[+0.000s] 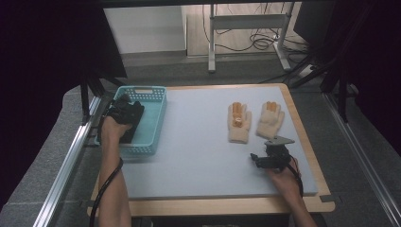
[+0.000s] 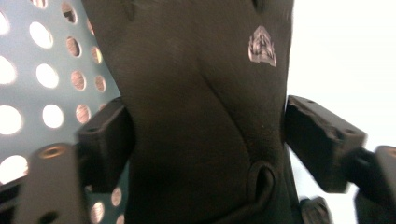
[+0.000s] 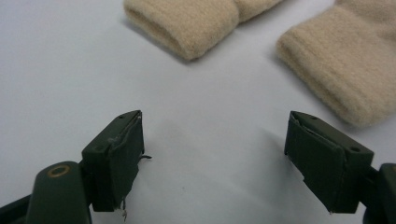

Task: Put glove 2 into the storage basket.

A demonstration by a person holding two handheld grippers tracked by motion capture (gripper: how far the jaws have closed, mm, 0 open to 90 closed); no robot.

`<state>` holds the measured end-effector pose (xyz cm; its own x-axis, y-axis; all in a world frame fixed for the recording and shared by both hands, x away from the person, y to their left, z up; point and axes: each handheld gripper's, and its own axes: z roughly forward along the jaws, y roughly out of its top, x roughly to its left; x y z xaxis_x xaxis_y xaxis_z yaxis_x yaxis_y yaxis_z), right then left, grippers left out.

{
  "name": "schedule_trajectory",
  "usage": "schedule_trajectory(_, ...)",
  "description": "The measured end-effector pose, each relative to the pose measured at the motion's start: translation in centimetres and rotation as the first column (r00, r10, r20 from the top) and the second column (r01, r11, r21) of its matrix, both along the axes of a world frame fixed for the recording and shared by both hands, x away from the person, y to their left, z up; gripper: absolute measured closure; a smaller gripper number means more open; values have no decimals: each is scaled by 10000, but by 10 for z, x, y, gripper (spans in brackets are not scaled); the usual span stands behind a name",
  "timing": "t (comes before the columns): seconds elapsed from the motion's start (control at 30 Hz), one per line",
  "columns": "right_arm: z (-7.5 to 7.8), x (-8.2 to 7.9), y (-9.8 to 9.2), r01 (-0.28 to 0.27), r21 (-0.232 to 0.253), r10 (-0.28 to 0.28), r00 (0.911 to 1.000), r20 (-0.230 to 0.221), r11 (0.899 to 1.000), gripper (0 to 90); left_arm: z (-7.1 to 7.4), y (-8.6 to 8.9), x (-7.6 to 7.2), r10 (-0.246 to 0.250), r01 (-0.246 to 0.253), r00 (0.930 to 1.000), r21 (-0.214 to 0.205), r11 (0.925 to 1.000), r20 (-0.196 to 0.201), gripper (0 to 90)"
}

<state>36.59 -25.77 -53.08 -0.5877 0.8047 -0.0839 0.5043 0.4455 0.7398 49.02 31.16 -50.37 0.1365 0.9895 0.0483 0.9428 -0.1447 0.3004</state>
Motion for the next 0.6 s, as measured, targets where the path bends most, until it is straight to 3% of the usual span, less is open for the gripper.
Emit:
schedule_trajectory(0.33,0,0,0,-2,13,3,10000,-22,10000,196,21,8,-13,-263,383,9952,-1271,9911,947,96)
schedule_trajectory(0.47,0,0,0,6,-3,-6,10000,4,10000,196,28,5,-19,-704,901,9879,-1420,9858,1381,52)
schedule_trajectory(0.6,0,0,0,4,-3,-4,10000,6,10000,196,35,-3,-24,-1084,1371,9758,-1449,9799,1897,28)
